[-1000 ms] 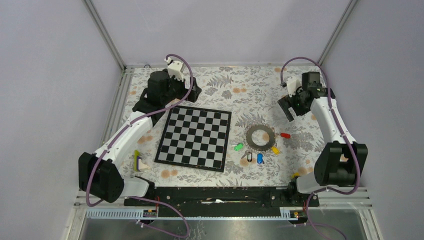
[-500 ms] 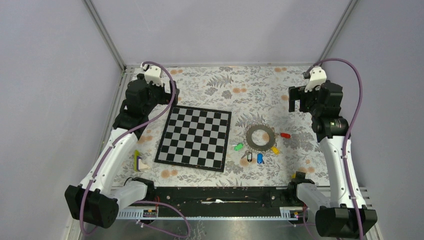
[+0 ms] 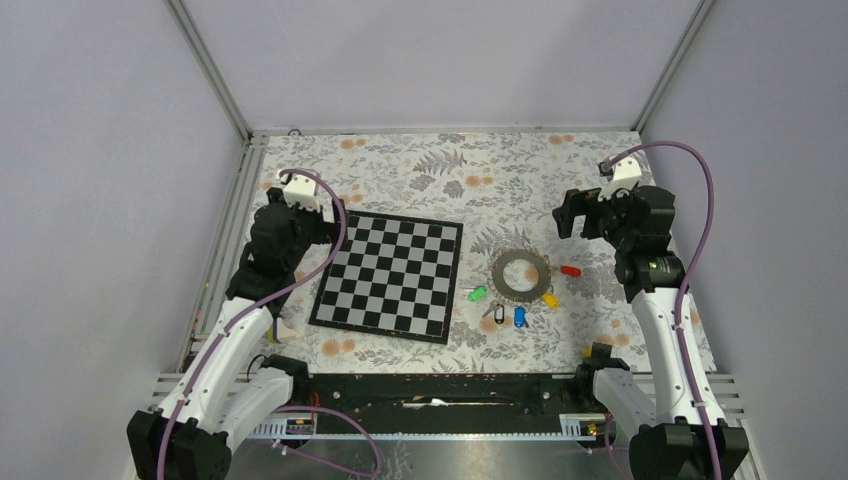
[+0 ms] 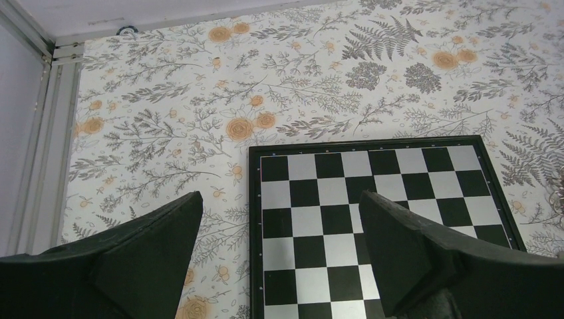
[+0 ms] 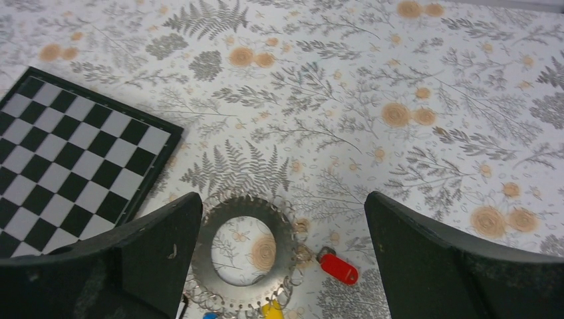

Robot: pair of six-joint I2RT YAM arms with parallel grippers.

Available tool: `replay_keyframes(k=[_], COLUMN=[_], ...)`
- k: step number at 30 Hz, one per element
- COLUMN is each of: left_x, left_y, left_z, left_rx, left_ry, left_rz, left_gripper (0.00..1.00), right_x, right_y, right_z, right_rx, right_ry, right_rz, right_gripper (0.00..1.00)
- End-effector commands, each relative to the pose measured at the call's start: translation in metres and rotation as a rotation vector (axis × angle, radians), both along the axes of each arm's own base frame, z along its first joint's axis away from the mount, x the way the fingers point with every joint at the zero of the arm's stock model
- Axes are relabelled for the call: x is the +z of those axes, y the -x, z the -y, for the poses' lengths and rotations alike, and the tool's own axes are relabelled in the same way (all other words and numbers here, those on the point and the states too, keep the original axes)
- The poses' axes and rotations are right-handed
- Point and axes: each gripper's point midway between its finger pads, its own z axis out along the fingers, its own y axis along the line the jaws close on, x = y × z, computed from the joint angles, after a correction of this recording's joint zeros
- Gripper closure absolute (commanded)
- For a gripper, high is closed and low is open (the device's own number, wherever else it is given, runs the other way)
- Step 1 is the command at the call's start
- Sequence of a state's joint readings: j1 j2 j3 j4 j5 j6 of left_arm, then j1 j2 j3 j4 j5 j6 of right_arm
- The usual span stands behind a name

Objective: Put the keys on the keyring

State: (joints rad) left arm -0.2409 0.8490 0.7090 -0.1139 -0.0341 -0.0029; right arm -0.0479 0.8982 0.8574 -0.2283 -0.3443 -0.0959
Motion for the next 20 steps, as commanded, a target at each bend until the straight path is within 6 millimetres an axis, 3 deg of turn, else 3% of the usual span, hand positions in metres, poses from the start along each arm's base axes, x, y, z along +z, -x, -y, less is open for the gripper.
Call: replay_keyframes(k=[1, 10, 15, 20], left_x=[0.029, 0.030, 0.024, 0.026], left_y=[0.003, 0.014, 0.016, 0.018], left_z=[-0.007, -0.014, -0.005, -0.008], left_rx=[0.035, 0.034, -0.023, -0.020], left_ry=[0.072, 0.094, 0.106, 0.104], left_rz=[0.146, 0.196, 0.183, 0.190], left_gripper=[0.01, 0.01, 0.01, 0.01], right_x=[0.019, 0.007, 0.009, 0.011], right_y=[0.009, 0.017, 0.020, 0.020], right_z=[-0.016, 0.012, 0.010, 0.010], right_rx=[0.062, -0.088, -0.074, -0.078], right_ry=[-0.081, -0.086, -0.091, -0.092], right_rz=[0.071, 0.088, 0.098, 0.110], right_gripper=[0.00, 0.00, 0.00, 0.00])
